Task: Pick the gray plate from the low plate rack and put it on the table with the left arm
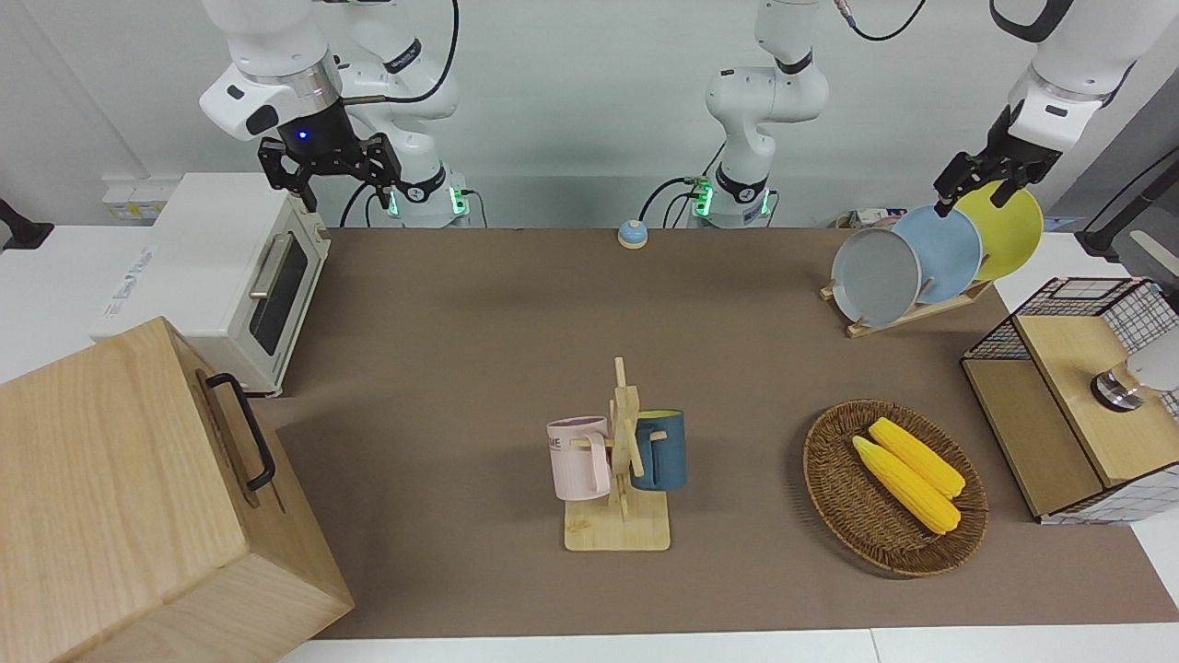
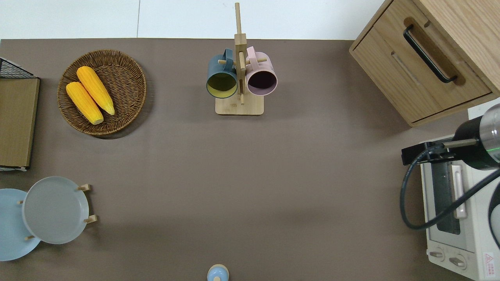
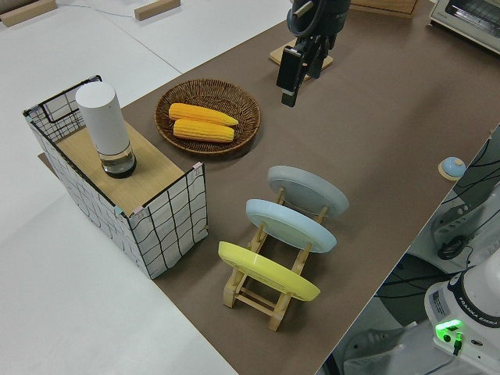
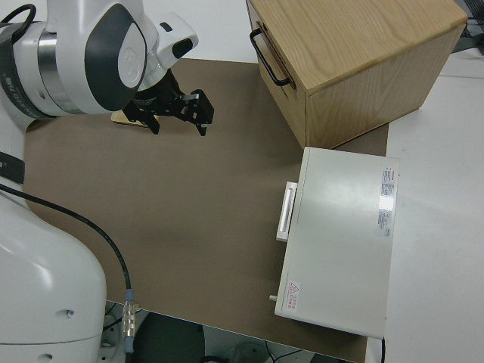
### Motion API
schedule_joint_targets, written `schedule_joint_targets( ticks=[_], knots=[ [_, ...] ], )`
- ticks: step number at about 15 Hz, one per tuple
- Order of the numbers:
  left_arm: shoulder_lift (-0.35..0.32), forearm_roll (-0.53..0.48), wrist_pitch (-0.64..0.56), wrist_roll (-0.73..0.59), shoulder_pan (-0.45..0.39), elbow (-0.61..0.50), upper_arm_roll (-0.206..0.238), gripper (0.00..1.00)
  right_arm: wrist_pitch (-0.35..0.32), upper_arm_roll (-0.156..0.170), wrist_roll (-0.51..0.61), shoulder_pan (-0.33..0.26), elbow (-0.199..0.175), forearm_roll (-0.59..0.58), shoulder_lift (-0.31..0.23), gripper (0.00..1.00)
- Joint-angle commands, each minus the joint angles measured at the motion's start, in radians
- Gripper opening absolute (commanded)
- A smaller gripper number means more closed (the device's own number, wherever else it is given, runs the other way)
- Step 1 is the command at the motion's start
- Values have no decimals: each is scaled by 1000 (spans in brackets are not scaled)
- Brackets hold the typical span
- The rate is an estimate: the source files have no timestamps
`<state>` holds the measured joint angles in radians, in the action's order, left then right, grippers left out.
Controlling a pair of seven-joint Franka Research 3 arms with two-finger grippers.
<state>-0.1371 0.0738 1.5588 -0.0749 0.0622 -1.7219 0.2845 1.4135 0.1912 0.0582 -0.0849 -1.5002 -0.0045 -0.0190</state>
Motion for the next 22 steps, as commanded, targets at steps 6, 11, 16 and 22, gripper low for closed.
schedule_joint_targets(
  ticks=[6, 11, 16, 22],
  knots=[
    [-143, 59, 144, -5, -1, -263, 13, 989, -15, 7, -1, -7, 6, 6, -2, 990],
    [-177, 81, 237, -3, -1, -379, 13, 989, -15, 7, 0, -7, 6, 6, -2, 990],
    [-191, 81, 331, -2, -1, -485, 13, 991, -15, 5, -1, -7, 6, 6, -2, 987],
    [-217, 135, 423, -2, -4, -596, 13, 991, -15, 7, 0, -7, 6, 6, -2, 990]
  ],
)
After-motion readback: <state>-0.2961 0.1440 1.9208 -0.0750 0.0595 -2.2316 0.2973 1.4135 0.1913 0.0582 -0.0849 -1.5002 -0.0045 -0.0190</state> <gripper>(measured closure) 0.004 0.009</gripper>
